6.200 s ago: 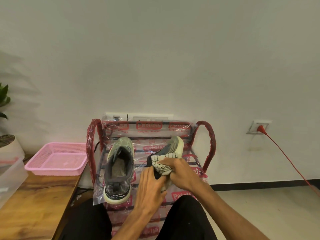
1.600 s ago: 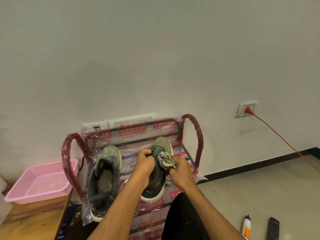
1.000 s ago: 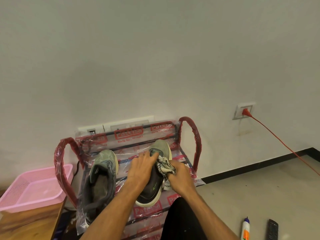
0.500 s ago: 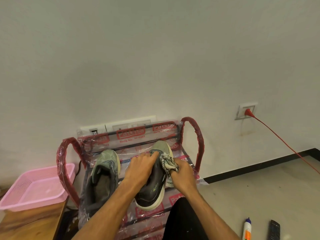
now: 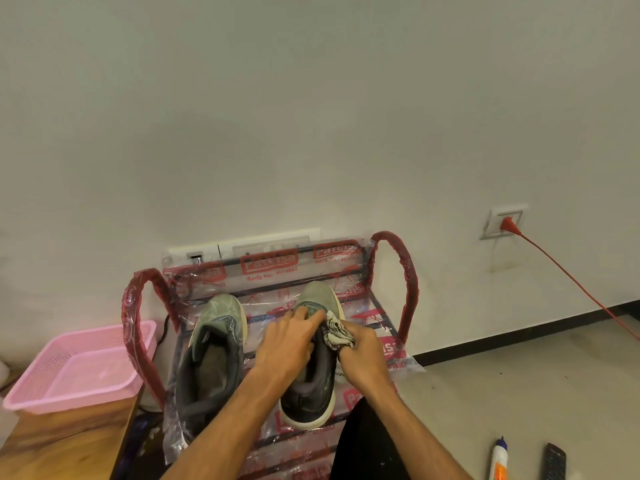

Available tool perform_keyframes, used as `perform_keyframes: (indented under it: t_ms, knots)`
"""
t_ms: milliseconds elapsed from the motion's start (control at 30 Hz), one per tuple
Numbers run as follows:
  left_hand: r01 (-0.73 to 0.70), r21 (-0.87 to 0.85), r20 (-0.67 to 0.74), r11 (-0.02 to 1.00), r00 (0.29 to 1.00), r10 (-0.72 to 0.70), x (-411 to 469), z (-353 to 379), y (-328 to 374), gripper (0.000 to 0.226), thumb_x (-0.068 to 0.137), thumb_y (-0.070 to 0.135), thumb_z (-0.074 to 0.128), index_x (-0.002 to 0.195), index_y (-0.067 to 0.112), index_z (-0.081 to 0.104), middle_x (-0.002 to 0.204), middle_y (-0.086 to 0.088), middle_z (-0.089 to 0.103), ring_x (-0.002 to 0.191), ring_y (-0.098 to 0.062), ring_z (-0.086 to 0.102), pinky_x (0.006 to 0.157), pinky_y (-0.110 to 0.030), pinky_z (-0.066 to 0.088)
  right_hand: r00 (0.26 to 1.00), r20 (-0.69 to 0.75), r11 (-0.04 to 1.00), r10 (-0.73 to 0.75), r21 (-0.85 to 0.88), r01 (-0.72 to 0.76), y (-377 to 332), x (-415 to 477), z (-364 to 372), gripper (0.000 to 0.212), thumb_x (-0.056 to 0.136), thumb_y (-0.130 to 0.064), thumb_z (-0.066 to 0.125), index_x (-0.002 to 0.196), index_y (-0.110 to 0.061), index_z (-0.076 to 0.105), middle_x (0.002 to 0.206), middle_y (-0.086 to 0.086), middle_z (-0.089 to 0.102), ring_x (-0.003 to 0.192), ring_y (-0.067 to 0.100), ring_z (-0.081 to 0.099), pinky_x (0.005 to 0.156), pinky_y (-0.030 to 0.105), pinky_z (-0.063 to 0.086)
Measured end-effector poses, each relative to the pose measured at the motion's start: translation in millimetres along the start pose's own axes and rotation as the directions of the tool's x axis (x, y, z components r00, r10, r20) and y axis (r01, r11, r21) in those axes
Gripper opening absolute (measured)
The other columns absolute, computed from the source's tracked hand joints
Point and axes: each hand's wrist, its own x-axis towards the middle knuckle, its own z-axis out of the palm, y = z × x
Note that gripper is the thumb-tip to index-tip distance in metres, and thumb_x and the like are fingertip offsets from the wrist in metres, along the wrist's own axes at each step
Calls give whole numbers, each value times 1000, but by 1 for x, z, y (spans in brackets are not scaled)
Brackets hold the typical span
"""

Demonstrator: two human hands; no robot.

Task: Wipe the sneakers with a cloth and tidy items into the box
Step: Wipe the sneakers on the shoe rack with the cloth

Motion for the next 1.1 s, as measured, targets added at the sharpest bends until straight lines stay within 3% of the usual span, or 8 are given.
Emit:
perform_keyframes:
  t_ms: [133, 200, 333, 433, 533, 667, 833, 1100]
  knots:
    - [-31, 32, -31, 999, 999, 32, 4, 4, 4, 60, 93, 13, 50, 145, 36, 27, 128, -6, 52, 116, -29, 50, 80, -39, 43, 990, -126, 997, 57, 64, -50, 3, 3, 0, 33, 91, 2, 56, 110, -20, 71, 92, -8, 70, 81, 1, 63, 62, 11, 49]
    - [-27, 20, -41, 999, 999, 28, 4, 5, 3, 53, 96, 16, 48, 143, 34, 33, 128, -4, 53, 116, -26, 51, 81, -37, 42, 987, -162, 1000, 21, 26, -17, 3, 3, 3, 36, 93, 0, 56, 116, -24, 69, 96, -11, 68, 85, 1, 61, 73, 14, 51]
    - [-13, -73, -63, 997, 998, 9, -1, 7, -1, 43, 97, 18, 48, 138, 31, 46, 124, -1, 58, 111, -23, 56, 83, -36, 46, 959, -281, 998, 49, 50, -36, 3, 12, 3, 40, 95, 1, 53, 127, -21, 60, 93, -12, 62, 82, 5, 62, 68, 20, 55]
    - [-10, -90, -55, 996, 998, 5, 0, 6, 0, 39, 98, 20, 45, 135, 32, 47, 120, -1, 59, 107, -24, 58, 81, -36, 46, 996, -71, 994, -48, -104, 40, 4, 24, 3, 42, 93, 2, 55, 126, -21, 63, 107, -8, 67, 90, 5, 61, 72, 9, 47]
    - [16, -84, -22, 996, 1000, -17, 4, 6, -4, 41, 98, 19, 43, 135, 36, 44, 119, -1, 57, 103, -25, 59, 79, -36, 48, 992, 103, 969, -73, -229, 95, 8, 33, 5, 42, 88, 4, 54, 121, -19, 66, 106, 2, 71, 89, 14, 65, 76, 22, 54]
    - [-28, -55, 27, 998, 999, 29, 4, 5, 0, 46, 98, 16, 43, 137, 41, 41, 116, -4, 51, 101, -28, 57, 73, -35, 42, 986, 152, 919, -67, -374, 121, 2, 58, 0, 34, 85, 5, 50, 106, -15, 68, 95, 9, 71, 84, 26, 66, 73, 41, 56]
    - [-4, -8, 26, 1000, 1000, 4, 1, 3, 6, 40, 99, 17, 43, 135, 35, 43, 119, -4, 48, 105, -26, 53, 70, -32, 35, 984, -50, 889, -168, -439, 129, -15, 91, -1, 30, 91, 2, 53, 113, -13, 67, 106, 8, 71, 96, 27, 66, 80, 35, 52]
    - [141, -59, -4, 988, 990, -142, 2, 10, 14, 37, 99, 18, 40, 133, 32, 47, 123, -1, 51, 107, -24, 55, 75, -34, 41, 972, 228, 811, -53, -558, 175, -2, 91, 5, 36, 87, -3, 59, 121, -14, 64, 112, 14, 68, 102, 32, 65, 88, 39, 54]
